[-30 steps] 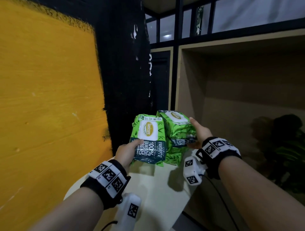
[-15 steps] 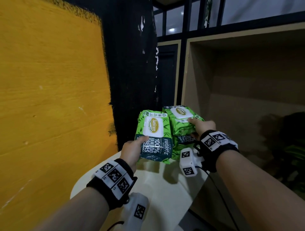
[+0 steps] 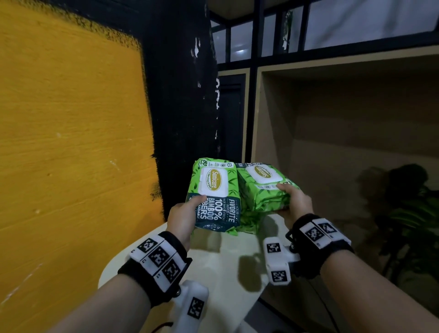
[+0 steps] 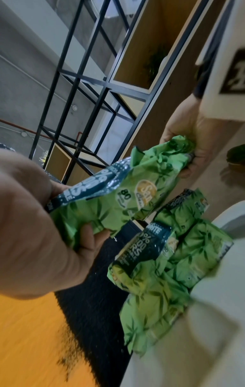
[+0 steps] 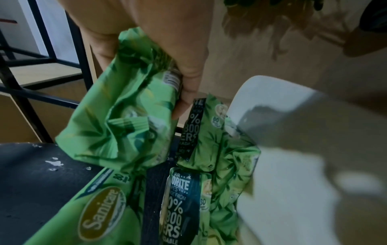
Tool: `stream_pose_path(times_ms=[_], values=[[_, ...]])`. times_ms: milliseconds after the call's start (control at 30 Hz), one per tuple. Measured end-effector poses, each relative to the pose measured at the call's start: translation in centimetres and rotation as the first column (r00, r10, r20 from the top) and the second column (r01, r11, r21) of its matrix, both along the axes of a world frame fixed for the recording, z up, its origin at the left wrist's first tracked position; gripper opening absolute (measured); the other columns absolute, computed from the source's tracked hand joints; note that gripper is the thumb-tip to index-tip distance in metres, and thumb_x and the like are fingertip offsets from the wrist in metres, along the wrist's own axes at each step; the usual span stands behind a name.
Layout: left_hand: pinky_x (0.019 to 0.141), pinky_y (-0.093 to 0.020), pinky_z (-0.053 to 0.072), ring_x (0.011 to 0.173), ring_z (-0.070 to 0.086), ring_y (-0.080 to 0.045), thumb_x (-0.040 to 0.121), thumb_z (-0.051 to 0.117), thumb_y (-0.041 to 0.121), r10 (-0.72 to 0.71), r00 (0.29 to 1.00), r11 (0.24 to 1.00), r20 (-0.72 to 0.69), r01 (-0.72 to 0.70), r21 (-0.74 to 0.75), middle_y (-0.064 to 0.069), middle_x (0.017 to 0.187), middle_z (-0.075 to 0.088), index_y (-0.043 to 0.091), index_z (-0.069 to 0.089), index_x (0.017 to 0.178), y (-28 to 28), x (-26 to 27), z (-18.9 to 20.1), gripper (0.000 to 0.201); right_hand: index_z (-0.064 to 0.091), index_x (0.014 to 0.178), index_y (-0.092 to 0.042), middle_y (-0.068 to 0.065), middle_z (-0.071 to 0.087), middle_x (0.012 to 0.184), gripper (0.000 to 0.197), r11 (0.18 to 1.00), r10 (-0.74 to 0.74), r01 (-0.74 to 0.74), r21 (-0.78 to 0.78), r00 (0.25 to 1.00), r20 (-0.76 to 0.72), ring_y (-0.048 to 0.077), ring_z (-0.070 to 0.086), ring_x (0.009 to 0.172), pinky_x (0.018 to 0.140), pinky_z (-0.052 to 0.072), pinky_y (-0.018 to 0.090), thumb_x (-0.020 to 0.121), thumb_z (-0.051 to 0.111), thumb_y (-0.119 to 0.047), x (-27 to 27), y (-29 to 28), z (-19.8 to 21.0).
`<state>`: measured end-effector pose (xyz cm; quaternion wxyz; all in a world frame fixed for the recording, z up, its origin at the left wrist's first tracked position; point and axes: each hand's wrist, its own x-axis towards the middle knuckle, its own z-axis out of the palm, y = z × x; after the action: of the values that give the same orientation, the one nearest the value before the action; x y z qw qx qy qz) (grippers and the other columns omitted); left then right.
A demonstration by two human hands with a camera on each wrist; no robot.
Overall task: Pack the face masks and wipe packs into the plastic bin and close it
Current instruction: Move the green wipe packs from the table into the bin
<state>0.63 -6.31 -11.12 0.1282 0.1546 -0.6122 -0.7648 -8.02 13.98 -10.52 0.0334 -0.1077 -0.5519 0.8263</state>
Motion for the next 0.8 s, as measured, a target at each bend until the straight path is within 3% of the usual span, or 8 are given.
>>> stream_pose_path(times_ms=[67, 133, 200, 300, 467, 533, 633, 800], values=[[0.064, -0.027, 0.047, 0.077, 0.062, -0.023, 0.088, 0.059, 0.019, 0.001, 0.999, 1.000, -0.033, -0.002, -0.005, -0.019, 0.108, 0.069, -0.001, 0.063, 0.112, 0.7, 0.4, 0.6, 0.032, 0.058, 0.109, 0.008, 0.022, 0.069, 0.087, 0.036, 0.999, 0.012, -0.013, -0.050, 1.000, -0.026, 0.033, 0.067, 0.072, 0.079, 0.056, 0.049, 0.076, 0.063, -0.007, 1.3, 1.5, -0.6], [0.062, -0.027, 0.046, 0.073, 0.061, -0.021, 0.088, 0.058, 0.019, -0.005, 0.998, 1.000, -0.067, 0.005, -0.002, -0.017, 0.104, 0.069, 0.002, 0.063, 0.109, 1.7, 0.8, 1.2, 0.028, 0.061, 0.101, 0.004, 0.017, 0.073, 0.072, 0.024, 0.991, 0.048, -0.056, -0.124, 0.996, -0.070, 0.027, 0.069, 0.060, 0.061, 0.059, 0.036, 0.081, 0.058, -0.009, 2.9, 3.2, -0.9], [0.061, -0.026, 0.045, 0.071, 0.061, -0.020, 0.089, 0.058, 0.019, -0.015, 0.996, 1.000, -0.093, 0.016, 0.005, -0.015, 0.101, 0.068, 0.003, 0.063, 0.108, 2.8, 1.2, 1.6, 0.026, 0.059, 0.093, 0.000, 0.009, 0.070, 0.055, 0.014, 0.978, 0.043, -0.064, -0.200, 0.993, -0.108, 0.017, 0.064, 0.042, 0.038, 0.049, 0.019, 0.086, 0.051, -0.010, 4.5, 5.4, -1.2], [0.060, -0.025, 0.045, 0.071, 0.061, -0.019, 0.089, 0.058, 0.020, -0.043, 0.993, 0.999, -0.108, 0.045, 0.021, -0.011, 0.095, 0.069, 0.005, 0.063, 0.107, 5.0, 1.9, 2.0, 0.024, 0.060, 0.090, -0.004, 0.000, 0.068, 0.048, 0.014, 0.978, -0.054, 0.024, -0.208, 0.988, -0.143, 0.009, 0.056, 0.032, 0.028, 0.036, 0.010, 0.088, 0.050, -0.014, 6.6, 8.9, -1.7], [0.059, -0.024, 0.042, 0.068, 0.058, -0.017, 0.089, 0.057, 0.021, -0.122, 0.987, 0.992, -0.101, 0.125, 0.023, -0.004, 0.083, 0.067, 0.012, 0.062, 0.091, 9.7, 2.5, 1.4, 0.011, 0.061, 0.085, -0.008, 0.000, 0.071, 0.055, 0.015, 0.974, -0.117, 0.089, -0.207, 0.985, -0.127, 0.010, 0.065, 0.042, 0.037, 0.046, 0.013, 0.089, 0.046, -0.011, 9.5, 14.7, -3.7], [0.060, -0.026, 0.041, 0.070, 0.058, -0.017, 0.089, 0.057, 0.024, -0.166, 0.983, 0.986, -0.079, 0.168, 0.011, -0.006, 0.088, 0.067, 0.010, 0.063, 0.099, 11.9, 2.6, 0.6, 0.018, 0.062, 0.091, -0.007, 0.002, 0.074, 0.062, 0.016, 0.973, -0.143, 0.122, -0.196, 0.985, -0.096, 0.016, 0.071, 0.058, 0.059, 0.058, 0.025, 0.088, 0.047, -0.010, 10.7, 16.5, -4.8], [0.065, -0.026, 0.046, 0.074, 0.061, -0.022, 0.087, 0.060, 0.023, -0.207, 0.978, 0.978, -0.029, 0.207, 0.011, -0.012, 0.095, 0.070, 0.007, 0.067, 0.096, 15.3, 2.6, -1.5, 0.020, 0.063, 0.107, -0.004, 0.012, 0.075, 0.086, 0.028, 0.967, -0.224, 0.223, -0.122, 0.975, 0.003, 0.031, 0.067, 0.091, 0.092, 0.048, 0.045, 0.081, 0.055, -0.014, 11.6, 19.7, -7.8], [0.071, -0.030, 0.049, 0.084, 0.064, -0.026, 0.083, 0.064, 0.023, -0.267, 0.955, 0.964, 0.127, 0.264, 0.036, -0.018, 0.105, 0.070, -0.002, 0.065, 0.110, 21.3, 2.3, -7.1, 0.037, 0.059, 0.118, 0.000, 0.020, 0.065, 0.111, 0.049, 0.936, -0.340, 0.351, -0.020, 0.919, 0.197, 0.037, 0.063, 0.101, 0.082, 0.052, 0.043, 0.072, 0.063, -0.015, 13.3, 24.4, -13.8]])
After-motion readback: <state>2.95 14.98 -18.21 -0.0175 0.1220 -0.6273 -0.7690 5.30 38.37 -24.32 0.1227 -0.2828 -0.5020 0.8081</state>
